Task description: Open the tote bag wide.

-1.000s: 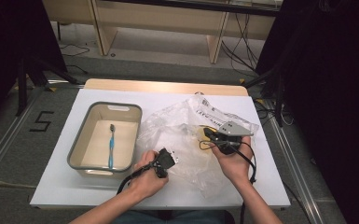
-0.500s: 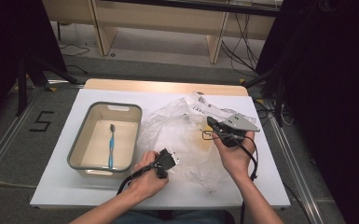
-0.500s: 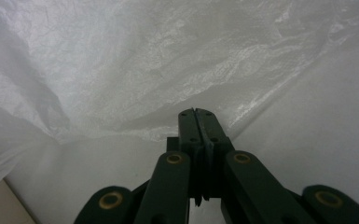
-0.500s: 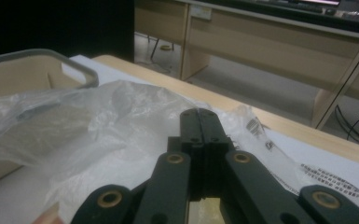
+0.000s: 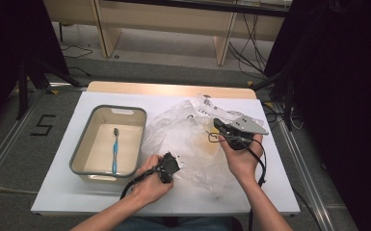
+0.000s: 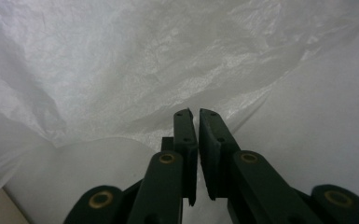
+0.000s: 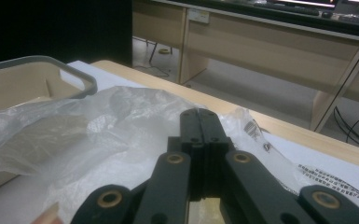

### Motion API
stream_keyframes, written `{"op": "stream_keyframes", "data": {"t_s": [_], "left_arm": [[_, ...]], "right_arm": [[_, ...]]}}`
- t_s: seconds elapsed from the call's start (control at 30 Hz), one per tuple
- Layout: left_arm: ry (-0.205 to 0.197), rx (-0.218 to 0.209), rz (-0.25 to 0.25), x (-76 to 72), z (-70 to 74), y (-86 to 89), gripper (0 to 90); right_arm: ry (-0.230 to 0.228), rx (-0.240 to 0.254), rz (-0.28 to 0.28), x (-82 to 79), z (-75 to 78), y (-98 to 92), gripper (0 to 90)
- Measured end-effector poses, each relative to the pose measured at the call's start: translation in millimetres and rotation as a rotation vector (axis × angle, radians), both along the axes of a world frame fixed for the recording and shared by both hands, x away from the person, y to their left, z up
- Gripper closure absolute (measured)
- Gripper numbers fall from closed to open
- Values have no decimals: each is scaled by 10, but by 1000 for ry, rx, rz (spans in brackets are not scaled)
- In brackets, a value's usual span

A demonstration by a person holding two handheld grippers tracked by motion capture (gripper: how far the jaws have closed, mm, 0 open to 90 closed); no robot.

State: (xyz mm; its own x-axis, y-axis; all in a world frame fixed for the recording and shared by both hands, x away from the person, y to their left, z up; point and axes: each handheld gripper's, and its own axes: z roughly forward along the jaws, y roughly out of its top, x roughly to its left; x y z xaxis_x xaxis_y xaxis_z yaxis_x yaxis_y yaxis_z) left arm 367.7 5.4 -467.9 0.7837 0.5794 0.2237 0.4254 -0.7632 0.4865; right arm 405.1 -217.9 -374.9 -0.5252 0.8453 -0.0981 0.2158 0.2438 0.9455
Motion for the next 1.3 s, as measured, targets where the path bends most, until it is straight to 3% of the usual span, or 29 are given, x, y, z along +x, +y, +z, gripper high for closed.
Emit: {"op": "stream_keyframes", "data": {"t_s": [0.2, 0.27, 0.37, 0.5, 0.7, 0.9, 1.3], "left_arm": [[-49, -68, -18, -58, 155, 47, 753], [-49, -93, -32, -78, 205, 56, 706], [-66, -111, -52, -121, 277, 51, 551], [-92, -130, -68, -178, 365, 54, 449], [-81, -213, -109, -288, 454, 119, 300], [-81, -247, -99, -339, 529, 234, 268], [-77, -309, -52, -286, 650, 428, 250]], "right_arm": [[7, -4, 0, -2, -5, 7, 900], [8, -3, 1, -4, -5, 12, 900], [8, -1, 1, -4, -7, 15, 900], [9, -1, 2, -3, -9, 14, 900], [9, 1, 2, -3, -8, 14, 900], [8, 1, 2, -1, -13, 20, 900], [12, -3, 1, 1, -19, 22, 900]]}}
